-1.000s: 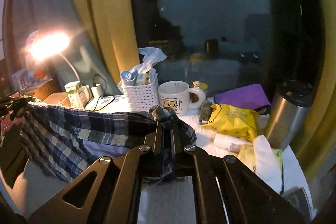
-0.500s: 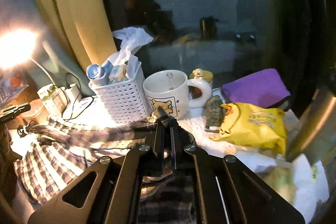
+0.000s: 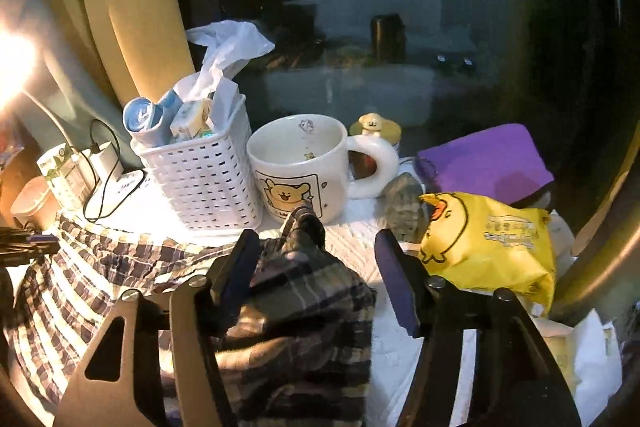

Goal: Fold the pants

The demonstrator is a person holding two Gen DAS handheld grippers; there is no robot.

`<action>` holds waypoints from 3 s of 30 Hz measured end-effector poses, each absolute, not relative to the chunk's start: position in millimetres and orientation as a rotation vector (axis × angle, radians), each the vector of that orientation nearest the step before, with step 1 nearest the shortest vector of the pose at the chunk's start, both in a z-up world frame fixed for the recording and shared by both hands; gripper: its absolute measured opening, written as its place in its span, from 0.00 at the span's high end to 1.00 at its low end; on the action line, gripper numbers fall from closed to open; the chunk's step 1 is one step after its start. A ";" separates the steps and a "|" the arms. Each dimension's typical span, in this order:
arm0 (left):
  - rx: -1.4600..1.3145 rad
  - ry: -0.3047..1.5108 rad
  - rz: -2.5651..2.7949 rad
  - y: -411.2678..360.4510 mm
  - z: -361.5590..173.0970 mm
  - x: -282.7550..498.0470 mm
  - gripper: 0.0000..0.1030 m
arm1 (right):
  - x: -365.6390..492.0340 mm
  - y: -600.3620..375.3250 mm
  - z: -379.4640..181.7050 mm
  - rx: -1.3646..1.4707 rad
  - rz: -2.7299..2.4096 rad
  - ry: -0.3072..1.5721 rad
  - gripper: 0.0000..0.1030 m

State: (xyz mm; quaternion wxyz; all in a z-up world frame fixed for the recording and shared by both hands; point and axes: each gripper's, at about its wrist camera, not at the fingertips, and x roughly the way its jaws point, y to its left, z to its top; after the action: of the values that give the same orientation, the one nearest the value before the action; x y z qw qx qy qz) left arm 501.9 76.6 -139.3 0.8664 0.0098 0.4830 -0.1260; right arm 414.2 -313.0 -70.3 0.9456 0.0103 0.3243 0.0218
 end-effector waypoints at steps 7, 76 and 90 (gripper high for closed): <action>0.050 1.025 -0.233 64.4 -146.2 515.1 0.41 | 406.3 -320.1 -79.4 0.031 0.057 0.681 0.38; 0.107 0.963 -0.336 -23.2 -134.2 289.9 0.81 | 315.2 -303.3 -102.9 -0.065 0.081 0.784 0.72; -0.044 1.012 -0.424 -39.9 -131.6 238.9 0.83 | 274.9 -305.5 -82.3 -0.139 0.106 0.778 0.73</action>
State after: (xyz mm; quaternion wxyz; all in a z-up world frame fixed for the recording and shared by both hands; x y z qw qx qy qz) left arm 238.9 -39.9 -131.6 0.8531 -0.0209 0.4809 -0.2015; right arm 274.9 -305.5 -82.3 0.9216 -0.0677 0.3786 0.0518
